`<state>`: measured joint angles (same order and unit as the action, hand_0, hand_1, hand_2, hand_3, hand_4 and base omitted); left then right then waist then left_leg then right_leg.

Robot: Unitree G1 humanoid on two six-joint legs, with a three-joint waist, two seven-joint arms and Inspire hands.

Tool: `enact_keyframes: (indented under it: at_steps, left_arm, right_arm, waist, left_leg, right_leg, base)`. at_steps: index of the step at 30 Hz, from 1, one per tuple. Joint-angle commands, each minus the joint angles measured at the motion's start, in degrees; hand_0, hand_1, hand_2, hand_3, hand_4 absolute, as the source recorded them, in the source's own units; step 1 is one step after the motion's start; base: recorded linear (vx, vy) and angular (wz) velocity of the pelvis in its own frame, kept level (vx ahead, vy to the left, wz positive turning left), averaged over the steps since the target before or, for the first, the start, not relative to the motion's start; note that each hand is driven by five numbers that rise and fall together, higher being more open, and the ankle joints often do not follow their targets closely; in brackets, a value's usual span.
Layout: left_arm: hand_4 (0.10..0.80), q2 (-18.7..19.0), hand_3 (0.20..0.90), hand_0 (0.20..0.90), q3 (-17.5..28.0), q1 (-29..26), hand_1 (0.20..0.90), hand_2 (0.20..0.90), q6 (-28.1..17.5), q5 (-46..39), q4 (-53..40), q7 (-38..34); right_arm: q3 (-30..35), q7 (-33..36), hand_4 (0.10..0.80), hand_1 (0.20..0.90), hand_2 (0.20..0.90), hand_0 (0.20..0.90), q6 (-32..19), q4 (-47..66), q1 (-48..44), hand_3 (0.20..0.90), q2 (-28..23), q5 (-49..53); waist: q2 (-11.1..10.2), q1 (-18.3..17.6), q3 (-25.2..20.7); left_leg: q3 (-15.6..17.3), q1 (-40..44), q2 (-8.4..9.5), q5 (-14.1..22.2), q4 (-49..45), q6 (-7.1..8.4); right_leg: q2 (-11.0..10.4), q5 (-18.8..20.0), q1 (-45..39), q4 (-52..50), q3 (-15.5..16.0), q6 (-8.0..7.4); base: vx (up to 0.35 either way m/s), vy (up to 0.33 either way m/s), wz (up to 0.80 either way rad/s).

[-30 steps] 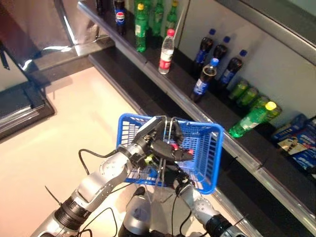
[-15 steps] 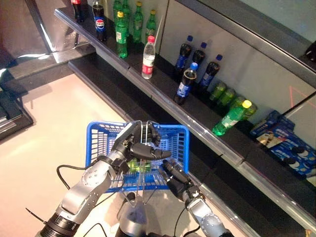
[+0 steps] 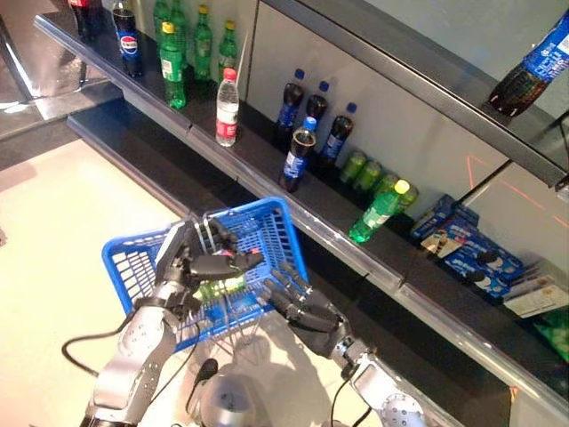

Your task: Pick up the drink and place into the basket.

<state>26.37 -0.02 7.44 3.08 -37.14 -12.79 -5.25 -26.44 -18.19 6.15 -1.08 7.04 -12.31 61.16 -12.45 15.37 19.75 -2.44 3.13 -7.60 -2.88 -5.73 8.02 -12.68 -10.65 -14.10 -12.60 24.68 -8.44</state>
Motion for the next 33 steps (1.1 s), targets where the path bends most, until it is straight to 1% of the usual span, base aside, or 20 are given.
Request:
enact_keyframes:
  at_steps: [1, 2, 4, 5, 6, 8, 13, 16, 20, 22, 23, 24, 25, 27, 28, 29, 30, 31, 32, 33]
  left_arm:
    - [0.1, -4.4, 0.2, 0.3, 5.2, -10.9, 0.3, 0.3, -24.9, -1.9, -9.0, 0.7]
    - [0.1, -4.3, 0.2, 0.3, 6.8, -9.5, 0.3, 0.3, -25.8, -1.7, -7.7, 1.0]
    - [0.1, -2.3, 0.2, 0.3, 16.0, -1.2, 0.3, 0.3, -30.0, -13.9, -1.2, 13.3]
    - [0.1, -2.2, 0.2, 0.3, 21.1, 3.3, 0.3, 0.3, -29.1, -21.5, 1.1, 20.6]
    - [0.1, -2.4, 0.2, 0.3, 23.7, 6.1, 0.3, 0.3, -28.1, -25.0, 2.0, 24.0]
    - [0.1, -3.9, 0.2, 0.3, 26.1, 9.9, 0.3, 0.3, -25.5, -29.6, 3.0, 26.3]
    - [0.1, -8.1, 0.2, 0.3, 23.7, 10.0, 0.3, 0.3, -25.5, -29.6, 8.0, 24.7]
    - [0.1, -9.7, 0.2, 0.3, 22.3, 8.5, 0.3, 0.3, -26.1, -29.9, 13.0, 22.4]
    - [0.1, -11.9, 0.2, 0.3, 22.2, 7.4, 0.3, 0.3, -26.9, -32.0, 22.1, 24.3]
    - [0.1, -12.7, 0.2, 0.3, 22.1, 7.4, 0.3, 0.3, -27.2, -32.2, 24.7, 25.0]
    - [0.1, -13.0, 0.2, 0.3, 21.8, 7.1, 0.3, 0.3, -26.3, -33.0, 26.3, 25.8]
    - [0.1, -13.3, 0.2, 0.3, 21.8, 6.8, 0.3, 0.3, -25.2, -32.3, 27.6, 26.1]
    - [0.1, -13.4, 0.2, 0.3, 21.7, 6.6, 0.3, 0.3, -24.9, -32.1, 28.2, 26.5]
    - [0.1, -13.8, 0.2, 0.3, 19.8, 4.3, 0.3, 0.3, -22.5, -31.5, 30.7, 26.1]
    - [0.1, -14.3, 0.2, 0.3, 18.8, 3.4, 0.3, 0.3, -22.5, -30.8, 31.2, 25.6]
    - [0.1, -14.5, 0.2, 0.3, 18.2, 2.6, 0.3, 0.3, -22.6, -30.5, 32.0, 25.0]
    - [0.1, -14.8, 0.2, 0.3, 17.3, 1.9, 0.3, 0.3, -22.9, -30.3, 31.9, 23.7]
    - [0.1, -15.0, 0.2, 0.3, 16.8, 1.7, 0.3, 0.3, -23.0, -29.7, 31.6, 22.5]
    - [0.1, -15.4, 0.2, 0.3, 16.8, 1.7, 0.3, 0.3, -22.9, -29.3, 31.6, 21.9]
    - [0.1, -15.5, 0.2, 0.3, 16.8, 1.6, 0.3, 0.3, -22.6, -29.4, 31.6, 21.5]
  right_arm:
    - [-2.0, -8.1, 0.8, 0.9, 0.9, 0.9, -0.7, 5.5, 0.7, 0.9, -3.7, -2.0]
    - [-1.4, -9.5, 0.8, 0.9, 0.9, 0.9, -0.2, 6.1, 1.1, 0.9, -4.0, -3.2]
    - [2.9, -14.4, 0.8, 0.9, 0.9, 0.9, 1.5, 8.1, 4.0, 0.9, -6.9, -4.8]
    - [5.6, -16.9, 0.8, 0.9, 0.9, 0.9, 1.7, 8.6, 5.9, 0.9, -8.5, -5.1]
    - [7.4, -18.2, 0.8, 0.9, 0.9, 0.9, 1.5, 8.2, 7.0, 0.9, -8.9, -5.6]
    - [9.8, -19.3, 0.8, 0.9, 0.9, 0.9, 1.3, 6.8, 8.1, 0.9, -9.4, -7.3]
    - [9.8, -22.1, 0.8, 0.9, 0.9, 0.9, 1.0, 2.9, 8.2, 0.9, -8.7, -10.3]
    - [9.1, -23.3, 0.8, 0.9, 0.9, 0.9, 0.1, -0.6, 8.2, 0.9, -7.9, -10.9]
    - [8.8, -24.0, 0.8, 0.9, 0.9, 0.9, 0.4, -7.9, 7.9, 0.9, -7.3, -13.3]
    - [8.4, -22.7, 0.8, 0.9, 0.9, 0.9, -0.4, -11.3, 7.7, 0.9, -7.7, -16.8]
    - [8.1, -20.6, 0.8, 0.9, 0.9, 0.9, -1.0, -13.5, 8.0, 0.9, -7.9, -17.6]
    - [8.5, -18.4, 0.8, 0.9, 0.9, 0.9, -1.2, -15.3, 8.5, 0.9, -8.0, -18.1]
    - [8.8, -17.6, 0.8, 0.9, 0.9, 0.9, -1.3, -15.8, 8.6, 0.9, -7.9, -18.3]
    - [11.3, -11.1, 0.8, 0.9, 0.9, 0.9, -1.3, -17.9, 10.4, 0.9, -8.0, -20.2]
    - [12.6, -9.5, 0.8, 0.9, 0.9, 0.9, -1.5, -19.1, 11.3, 0.9, -7.9, -21.0]
    - [13.9, -8.7, 0.8, 0.9, 0.9, 0.9, -2.0, -20.6, 11.8, 0.9, -8.1, -21.8]
    - [14.9, -7.5, 0.8, 0.9, 0.9, 0.9, -2.1, -21.6, 12.1, 0.9, -8.3, -22.0]
    - [15.9, -6.2, 0.8, 0.9, 0.9, 0.9, -1.8, -23.1, 12.3, 0.9, -7.9, -22.3]
    - [16.9, -5.8, 0.8, 0.9, 0.9, 0.9, -2.4, -25.8, 12.0, 0.9, -7.2, -23.6]
    - [17.3, -5.4, 0.8, 0.9, 0.9, 0.9, -2.7, -26.9, 11.8, 0.9, -6.9, -24.3]
  waist:
    - [5.1, -1.9, -12.5]
    - [5.4, -2.1, -12.5]
    - [6.5, -1.6, -12.3]
    - [7.2, -1.1, -12.3]
    - [7.4, -0.6, -12.3]
    - [7.7, 0.5, -12.2]
    - [7.5, 0.8, -12.5]
    - [7.8, 0.7, -12.5]
    - [9.5, 0.6, -12.4]
    - [10.4, 0.5, -12.2]
    - [10.9, 0.6, -11.9]
    - [10.8, 0.2, -12.0]
    - [10.8, 0.1, -11.9]
    - [10.5, -2.5, -11.8]
    - [10.3, -3.7, -11.6]
    - [10.2, -4.7, -11.4]
    - [10.1, -5.4, -11.1]
    - [10.0, -5.8, -10.9]
    - [9.8, -5.9, -10.9]
    - [9.8, -6.0, -10.9]
  left_leg:
    - [1.3, 3.4, -0.52, 0.3, 1.6, -0.9]
    - [1.6, 3.3, -0.65, 0.3, 1.9, -0.83]
    - [2.1, 2.9, -0.6, -0.1, 2.9, -0.73]
    - [2.0, 2.3, -0.42, -0.4, 3.2, -0.72]
    - [1.8, 1.7, -0.25, -0.7, 3.4, -0.72]
    - [1.2, 1.1, 0.03, -1.0, 4.1, -0.61]
    - [0.5, 0.4, 0.31, -2.6, 6.9, -0.47]
    - [-0.3, 0.3, 0.47, -2.8, 7.2, -0.38]
    - [-3.1, -0.1, 0.61, -3.3, 6.9, -0.11]
    - [-3.1, -0.3, 0.6, -4.2, 7.8, 0.12]
    - [-1.6, -1.3, 0.31, -5.1, 7.9, 0.52]
    - [0.9, -1.5, -0.26, -4.5, 7.3, 1.31]
    - [2.1, -1.8, -0.37, -4.5, 6.8, 1.48]
    - [12.3, -5.3, -1.2, -4.9, 0.4, 2.57]
    - [15.9, -6.8, -2.03, -4.9, -3.3, 2.91]
    - [18.1, -7.7, -2.77, -4.5, -5.4, 3.0]
    - [19.4, -8.1, -2.99, -4.0, -6.8, 2.81]
    - [19.3, -8.2, -2.48, -2.9, -7.5, 2.31]
    - [19.5, -7.9, -1.58, -0.3, -8.0, 1.02]
    - [19.6, -7.8, -1.21, 0.6, -8.3, 0.51]
  right_leg:
    - [0.0, 5.8, 2.1, 1.0, 0.1, -0.98]
    - [0.1, 5.9, 2.4, 1.4, -0.3, -0.82]
    - [-0.1, 5.8, 2.8, 2.3, -0.7, -0.5]
    - [-0.1, 6.0, 3.2, 2.8, -0.6, -0.46]
    - [-0.1, 6.4, 3.5, 3.4, -0.4, -0.38]
    - [0.1, 6.9, 3.5, 4.6, -0.2, -0.22]
    - [1.2, 7.5, 3.9, 6.0, -0.2, 0.38]
    - [1.9, 6.4, 4.2, 4.9, -0.3, 1.24]
    - [3.3, 4.8, 5.0, 3.0, -0.4, 3.03]
    - [3.8, 4.6, 5.1, 2.9, -0.4, 3.45]
    - [4.0, 4.9, 4.8, 3.4, 0.4, 3.51]
    - [4.0, 4.4, 4.2, 3.8, 1.0, 3.15]
    - [3.9, 4.5, 4.0, 4.0, 1.5, 3.15]
    - [2.3, 5.5, 3.9, 4.2, 5.2, 2.79]
    - [1.4, 5.7, 4.0, 3.9, 6.5, 2.6]
    - [0.7, 5.8, 3.9, 3.7, 7.3, 2.28]
    - [0.1, 6.0, 3.7, 3.6, 7.6, 1.89]
    - [-0.8, 6.4, 3.5, 3.6, 7.3, 1.13]
    - [-2.1, 6.9, 3.4, 3.4, 6.8, 0.31]
    - [-2.6, 7.0, 3.3, 3.2, 6.6, -0.01]
  base:
    - [-0.121, -0.03, -0.11]
    - [-0.18, 0.009, -0.08]
    - [-0.218, 0.06, -0.14]
    - [-0.217, 0.045, -0.26]
    - [-0.2, 0.015, -0.21]
    - [-0.162, -0.041, -0.01]
    - [-0.113, -0.073, 0.11]
    - [-0.103, -0.095, 0.05]
    - [-0.06, -0.029, 0.06]
    - [-0.05, 0.05, 0.11]
    - [0.016, 0.05, 0.22]
    - [0.022, 0.056, 0.38]
    - [0.035, 0.17, 0.8]
    - [-0.023, 0.356, 1.14]
    - [0.015, 0.365, 1.24]
    - [0.076, 0.347, 1.25]
    - [0.14, 0.372, 1.05]
    - [0.19, 0.391, 0.81]
    - [0.181, 0.334, 0.54]
    - [0.223, 0.362, 0.33]
